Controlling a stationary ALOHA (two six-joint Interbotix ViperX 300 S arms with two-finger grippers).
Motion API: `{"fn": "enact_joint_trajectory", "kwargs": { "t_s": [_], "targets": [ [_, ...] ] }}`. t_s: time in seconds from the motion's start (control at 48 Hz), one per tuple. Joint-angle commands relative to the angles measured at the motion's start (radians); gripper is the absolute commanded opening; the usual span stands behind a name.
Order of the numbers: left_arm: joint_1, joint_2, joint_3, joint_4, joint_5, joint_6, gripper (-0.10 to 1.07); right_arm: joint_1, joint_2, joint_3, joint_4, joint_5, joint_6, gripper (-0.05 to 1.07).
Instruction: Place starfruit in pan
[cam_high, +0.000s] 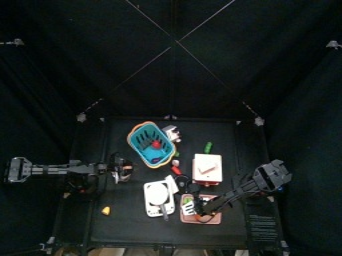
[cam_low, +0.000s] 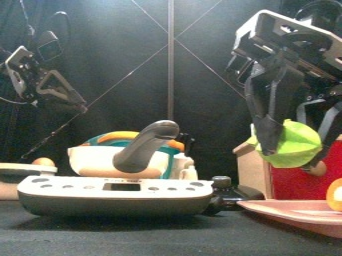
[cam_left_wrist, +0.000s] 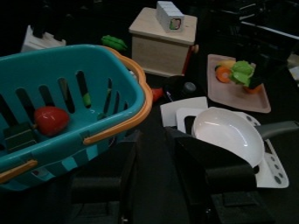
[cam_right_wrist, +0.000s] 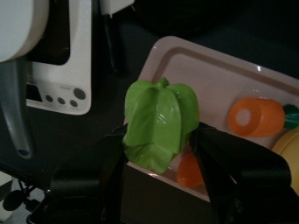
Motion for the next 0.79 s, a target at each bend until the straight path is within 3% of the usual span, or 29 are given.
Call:
{"fn": "enact_joint_trajectory", "kwargs": {
  "t_s": [0.0, 0.312, 0.625, 0.771],
  "targets": [
    [0.003, 0.002, -0.015, 0.002, -0.005, 0.002, 0.71, -0.014, -0.057, -0.028, -0.025, -0.011, 0.0, 0.76],
    [0.003, -0.012, -0.014, 0.002, -0.005, 0.002, 0.71, -0.089, -0.064, -0.095, -0.15, -0.132, 0.002, 0.76],
    [0.005, -0.018, -0.011, 0.002, -0.005, 0.002, 0.71, -0.199, 0.034, -0.175, -0.258, -0.359, 0.005, 0.76],
    [0.005, -0.018, -0.011, 0.0, -0.005, 0.002, 0.71, -0.239, 0.083, -0.206, -0.288, -0.396, 0.006, 0.76]
  ]
}}
